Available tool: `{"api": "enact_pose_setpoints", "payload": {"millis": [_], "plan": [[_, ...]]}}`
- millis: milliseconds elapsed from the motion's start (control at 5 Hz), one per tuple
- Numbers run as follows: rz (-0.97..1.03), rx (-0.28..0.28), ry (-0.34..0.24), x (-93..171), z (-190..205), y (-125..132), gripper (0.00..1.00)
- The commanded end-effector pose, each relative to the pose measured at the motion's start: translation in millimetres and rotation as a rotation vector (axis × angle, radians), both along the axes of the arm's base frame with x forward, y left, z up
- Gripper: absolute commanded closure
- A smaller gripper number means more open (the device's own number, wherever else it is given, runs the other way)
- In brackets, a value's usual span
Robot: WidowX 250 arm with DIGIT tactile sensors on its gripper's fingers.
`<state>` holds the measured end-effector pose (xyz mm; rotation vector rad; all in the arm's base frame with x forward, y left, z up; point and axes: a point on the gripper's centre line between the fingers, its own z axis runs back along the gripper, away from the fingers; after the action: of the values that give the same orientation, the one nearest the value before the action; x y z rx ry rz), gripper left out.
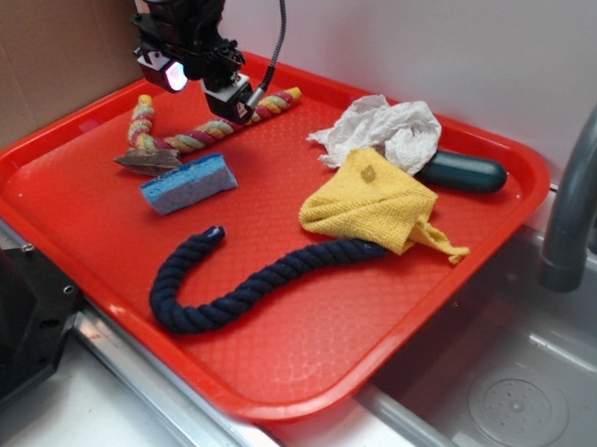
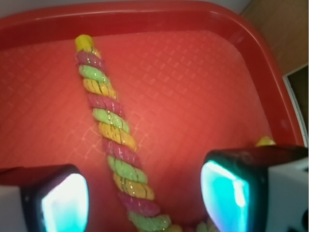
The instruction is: Grab the multicolored rope.
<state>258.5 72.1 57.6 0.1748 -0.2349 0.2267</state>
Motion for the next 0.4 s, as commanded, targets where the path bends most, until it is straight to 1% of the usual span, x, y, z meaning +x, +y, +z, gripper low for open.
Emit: {"api": "enact_pose_setpoints", "payload": {"millis": [0,200], "plan": [[0.005,0.008,-0.048,7,17,4,0.00],[-0.013,-0.017,-0.046,16,1,6,0.00]]}}
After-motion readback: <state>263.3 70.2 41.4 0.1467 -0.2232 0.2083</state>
